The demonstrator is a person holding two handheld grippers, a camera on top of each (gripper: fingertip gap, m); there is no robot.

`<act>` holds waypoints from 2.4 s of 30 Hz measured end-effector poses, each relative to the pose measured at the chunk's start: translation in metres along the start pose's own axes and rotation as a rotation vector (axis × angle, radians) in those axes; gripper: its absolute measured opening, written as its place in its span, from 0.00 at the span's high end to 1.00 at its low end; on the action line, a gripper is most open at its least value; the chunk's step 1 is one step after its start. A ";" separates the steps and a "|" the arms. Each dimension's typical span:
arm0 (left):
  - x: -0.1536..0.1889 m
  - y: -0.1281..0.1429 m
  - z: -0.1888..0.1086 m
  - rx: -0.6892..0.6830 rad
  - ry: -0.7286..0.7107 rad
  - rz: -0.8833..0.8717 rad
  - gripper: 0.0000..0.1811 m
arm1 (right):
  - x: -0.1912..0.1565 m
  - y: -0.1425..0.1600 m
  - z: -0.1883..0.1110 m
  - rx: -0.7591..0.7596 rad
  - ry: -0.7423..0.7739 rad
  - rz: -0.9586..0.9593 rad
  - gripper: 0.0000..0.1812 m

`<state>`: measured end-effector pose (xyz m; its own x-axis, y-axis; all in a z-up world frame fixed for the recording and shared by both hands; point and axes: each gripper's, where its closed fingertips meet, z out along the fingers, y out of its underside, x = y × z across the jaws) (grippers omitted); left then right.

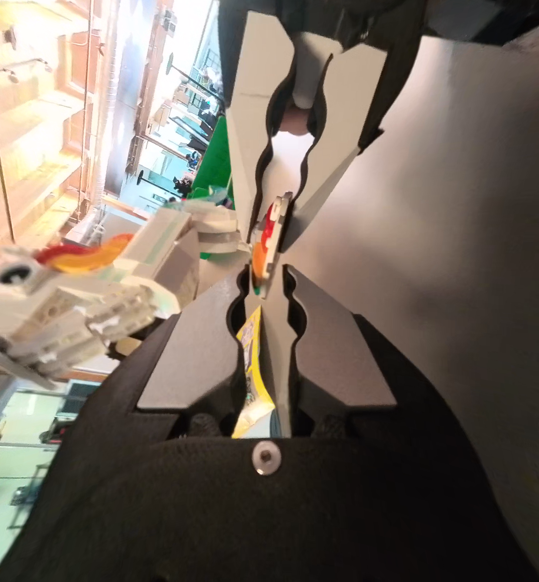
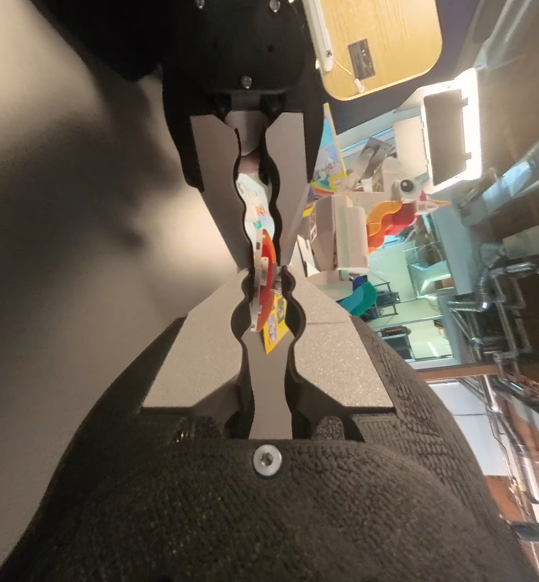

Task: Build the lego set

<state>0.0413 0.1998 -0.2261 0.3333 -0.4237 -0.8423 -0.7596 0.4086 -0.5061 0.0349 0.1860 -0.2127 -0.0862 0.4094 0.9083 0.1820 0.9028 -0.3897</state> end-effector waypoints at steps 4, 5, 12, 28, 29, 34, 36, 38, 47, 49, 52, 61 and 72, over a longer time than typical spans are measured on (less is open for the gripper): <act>-0.015 0.011 -0.001 -0.020 -0.043 -0.120 0.83 | 0.022 0.007 -0.003 0.019 0.103 -0.003 0.92; -0.020 0.015 -0.003 -0.024 -0.062 -0.151 0.83 | 0.028 0.010 -0.003 0.017 0.123 -0.010 0.92; -0.064 0.039 -0.017 -0.049 -0.232 -0.357 0.79 | 0.075 0.046 0.009 0.026 0.215 -0.108 0.92; -0.152 0.005 -0.022 0.341 -0.266 -0.882 0.77 | 0.070 0.059 0.025 0.160 0.170 -0.263 0.92; -0.151 0.004 -0.021 0.348 -0.258 -0.887 0.79 | 0.070 0.059 0.024 0.162 0.170 -0.260 0.92; -0.156 0.000 -0.024 0.393 -0.290 -0.912 0.82 | 0.076 0.056 0.023 0.161 0.189 -0.204 0.92; -0.162 -0.002 -0.027 0.444 -0.332 -0.940 0.82 | 0.080 0.052 0.024 0.169 0.200 -0.133 0.92; -0.167 -0.005 -0.030 0.513 -0.375 -0.977 0.82 | 0.086 0.048 0.024 0.175 0.225 -0.088 0.92; -0.171 -0.018 -0.021 0.772 -0.404 -1.176 0.82 | 0.105 0.045 0.019 0.174 0.324 0.011 0.92; -0.165 -0.016 -0.014 0.743 -0.382 -1.192 0.82 | 0.105 0.050 0.018 0.166 0.321 0.023 0.92; -0.156 -0.005 -0.011 0.602 -0.409 -1.137 0.66 | 0.106 0.057 0.016 0.146 0.314 0.025 0.92; -0.144 0.011 -0.012 -0.187 -0.628 -0.102 0.75 | 0.085 0.069 0.026 0.076 0.222 -0.080 0.92; -0.129 0.029 -0.003 -0.308 -0.588 -0.136 0.81 | 0.087 0.075 0.028 0.047 0.244 -0.074 0.92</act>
<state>-0.0249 0.2641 -0.1314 0.6195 0.0904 -0.7798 -0.7847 0.0966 -0.6123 0.0138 0.2928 -0.1673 0.1424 0.3032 0.9422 0.1374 0.9367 -0.3222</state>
